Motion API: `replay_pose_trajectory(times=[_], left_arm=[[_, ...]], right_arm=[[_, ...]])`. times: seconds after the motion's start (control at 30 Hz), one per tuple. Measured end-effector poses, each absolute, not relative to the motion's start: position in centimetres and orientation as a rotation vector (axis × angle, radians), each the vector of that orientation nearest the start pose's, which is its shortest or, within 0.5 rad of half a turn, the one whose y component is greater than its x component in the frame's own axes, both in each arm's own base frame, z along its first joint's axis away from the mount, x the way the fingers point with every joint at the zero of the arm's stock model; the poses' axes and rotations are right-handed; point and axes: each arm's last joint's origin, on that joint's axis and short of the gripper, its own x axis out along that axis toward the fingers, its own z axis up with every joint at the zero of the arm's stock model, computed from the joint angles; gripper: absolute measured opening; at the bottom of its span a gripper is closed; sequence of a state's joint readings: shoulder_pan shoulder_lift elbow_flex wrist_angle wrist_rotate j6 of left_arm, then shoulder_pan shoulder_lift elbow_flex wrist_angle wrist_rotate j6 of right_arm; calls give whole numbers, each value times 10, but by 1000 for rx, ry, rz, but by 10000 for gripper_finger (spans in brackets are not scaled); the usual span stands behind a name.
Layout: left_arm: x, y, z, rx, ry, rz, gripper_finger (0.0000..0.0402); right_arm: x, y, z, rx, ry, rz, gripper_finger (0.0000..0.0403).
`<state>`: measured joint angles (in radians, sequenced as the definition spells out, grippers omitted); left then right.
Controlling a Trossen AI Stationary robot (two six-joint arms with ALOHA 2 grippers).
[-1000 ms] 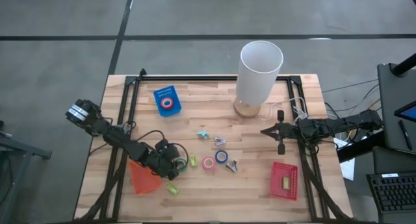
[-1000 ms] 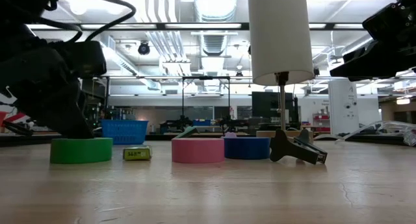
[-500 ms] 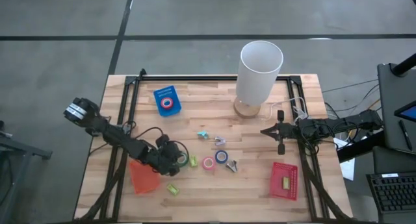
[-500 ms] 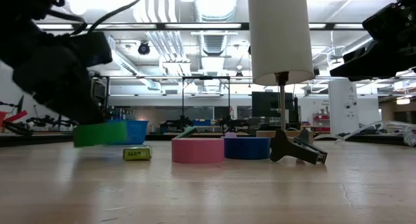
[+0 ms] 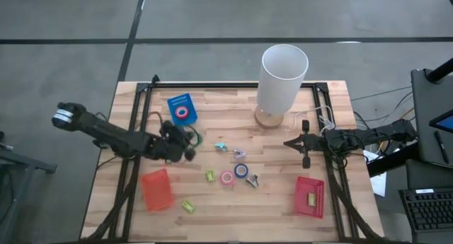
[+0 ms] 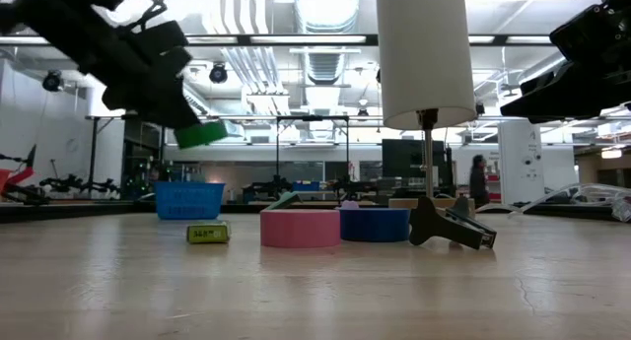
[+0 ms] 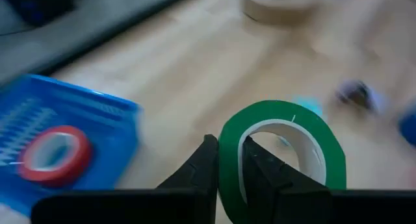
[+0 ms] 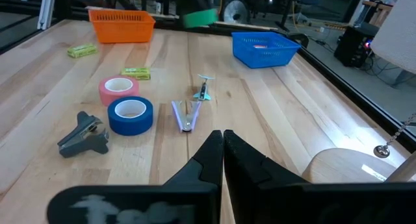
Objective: Pick and place Stapler, Stapler remover, tape
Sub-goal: Put the green tape into the blue basket
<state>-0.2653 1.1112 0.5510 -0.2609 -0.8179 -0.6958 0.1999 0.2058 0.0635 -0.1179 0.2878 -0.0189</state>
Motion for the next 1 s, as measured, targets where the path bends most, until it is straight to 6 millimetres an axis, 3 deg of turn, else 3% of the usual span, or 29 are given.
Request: replay_pose_trajectory(times=[0.23,0.53,0.77,1.0], left_arm=[[188,19,210,-277,447,963,60],[176,75,204,-386,516,1143,60],[170,104,197,-416,560,1214,63],[174,120,184,-428,624,1218,64]], right_arm=[[104,13,158,-82,253,-85,9],[104,13,158,-82,253,-85,8],[104,13,158,-82,254,-85,8],[104,13,157,-82,254,-85,9]])
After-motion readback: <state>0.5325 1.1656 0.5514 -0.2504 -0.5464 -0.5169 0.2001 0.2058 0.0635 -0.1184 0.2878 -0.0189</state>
